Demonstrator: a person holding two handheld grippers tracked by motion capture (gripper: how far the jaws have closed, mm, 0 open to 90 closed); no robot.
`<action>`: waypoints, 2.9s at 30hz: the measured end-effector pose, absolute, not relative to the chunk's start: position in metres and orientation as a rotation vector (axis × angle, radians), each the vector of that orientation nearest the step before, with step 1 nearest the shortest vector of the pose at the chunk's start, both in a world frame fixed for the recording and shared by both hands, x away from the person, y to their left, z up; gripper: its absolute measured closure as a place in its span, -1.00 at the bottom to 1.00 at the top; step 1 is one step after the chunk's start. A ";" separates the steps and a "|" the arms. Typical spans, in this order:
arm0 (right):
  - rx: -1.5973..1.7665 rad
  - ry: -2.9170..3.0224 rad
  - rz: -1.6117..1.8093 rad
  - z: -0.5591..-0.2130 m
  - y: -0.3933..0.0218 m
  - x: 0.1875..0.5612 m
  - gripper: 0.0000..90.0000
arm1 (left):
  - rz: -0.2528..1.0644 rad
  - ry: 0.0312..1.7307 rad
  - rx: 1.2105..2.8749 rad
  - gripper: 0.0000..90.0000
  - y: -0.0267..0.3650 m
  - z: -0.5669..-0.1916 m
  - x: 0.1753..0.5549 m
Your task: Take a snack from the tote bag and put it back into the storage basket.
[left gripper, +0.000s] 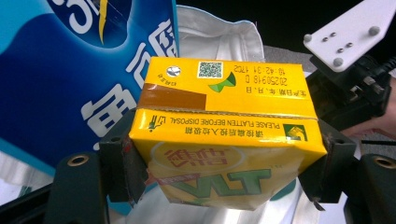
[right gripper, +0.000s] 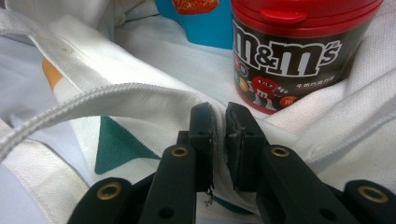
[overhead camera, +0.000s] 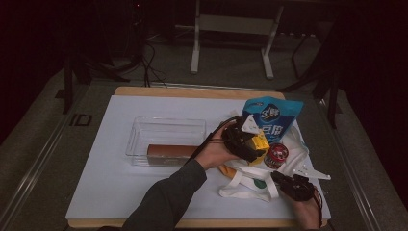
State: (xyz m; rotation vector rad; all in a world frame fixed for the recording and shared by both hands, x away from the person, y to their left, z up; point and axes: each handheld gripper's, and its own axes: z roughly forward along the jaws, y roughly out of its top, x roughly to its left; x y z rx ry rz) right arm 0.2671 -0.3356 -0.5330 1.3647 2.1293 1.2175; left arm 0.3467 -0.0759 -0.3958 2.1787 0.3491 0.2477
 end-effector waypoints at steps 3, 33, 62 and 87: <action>1.365 2.129 1.219 -0.533 -0.336 0.267 0.80 | 0.244 0.354 2.171 -0.36 -0.071 -0.393 0.346; 1.367 2.125 1.221 -0.533 -0.336 0.267 0.80 | 0.284 0.431 2.151 -0.36 -0.013 -0.383 0.343; 1.370 2.122 1.223 -0.534 -0.336 0.266 0.80 | 0.328 0.551 2.089 -0.36 0.058 -0.381 0.339; 1.373 2.119 1.223 -0.534 -0.335 0.266 0.80 | 0.434 0.751 2.066 -0.36 0.102 -0.395 0.353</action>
